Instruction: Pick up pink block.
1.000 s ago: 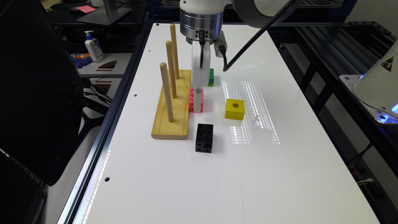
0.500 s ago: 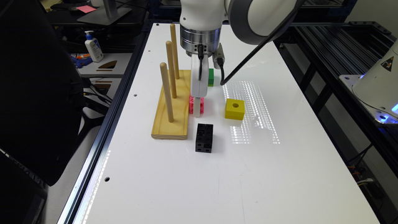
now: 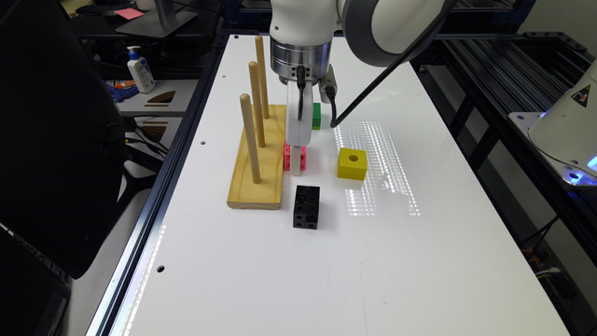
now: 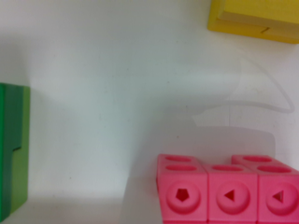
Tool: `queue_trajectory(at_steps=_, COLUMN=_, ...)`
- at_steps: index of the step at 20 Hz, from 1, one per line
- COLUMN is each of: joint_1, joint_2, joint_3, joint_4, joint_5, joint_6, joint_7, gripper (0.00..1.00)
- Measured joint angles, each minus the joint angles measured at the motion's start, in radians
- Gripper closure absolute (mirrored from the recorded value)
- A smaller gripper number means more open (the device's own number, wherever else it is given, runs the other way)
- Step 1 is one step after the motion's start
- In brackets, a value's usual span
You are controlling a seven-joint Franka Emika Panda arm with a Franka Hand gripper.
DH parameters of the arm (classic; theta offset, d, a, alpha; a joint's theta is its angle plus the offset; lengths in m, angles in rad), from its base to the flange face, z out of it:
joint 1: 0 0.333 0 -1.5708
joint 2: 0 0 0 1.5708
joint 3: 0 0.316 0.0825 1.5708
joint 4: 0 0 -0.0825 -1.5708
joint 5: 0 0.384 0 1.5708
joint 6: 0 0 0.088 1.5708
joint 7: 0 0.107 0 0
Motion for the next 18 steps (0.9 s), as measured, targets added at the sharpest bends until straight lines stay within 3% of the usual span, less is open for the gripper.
queue_trajectory(at_steps=3, joint_1=-0.001, joint_2=-0.016, joint_3=0.0, joint_4=-0.001, joint_5=0.0, joint_6=-0.013, joint_7=0.0, gripper=1.0)
queue_trajectory(at_steps=9, joint_1=-0.002, joint_2=-0.085, joint_3=0.0, joint_4=-0.002, joint_5=0.0, joint_6=-0.081, joint_7=0.0, gripper=1.0)
queue_trajectory(at_steps=14, joint_1=-0.002, joint_2=-0.185, joint_3=0.001, joint_4=-0.005, joint_5=0.0003, joint_6=-0.182, joint_7=0.002, gripper=1.0)
queue_trajectory(at_steps=18, joint_1=-0.002, joint_2=-0.204, joint_3=0.001, joint_4=-0.006, joint_5=0.0003, joint_6=-0.196, joint_7=0.002, gripper=1.0)
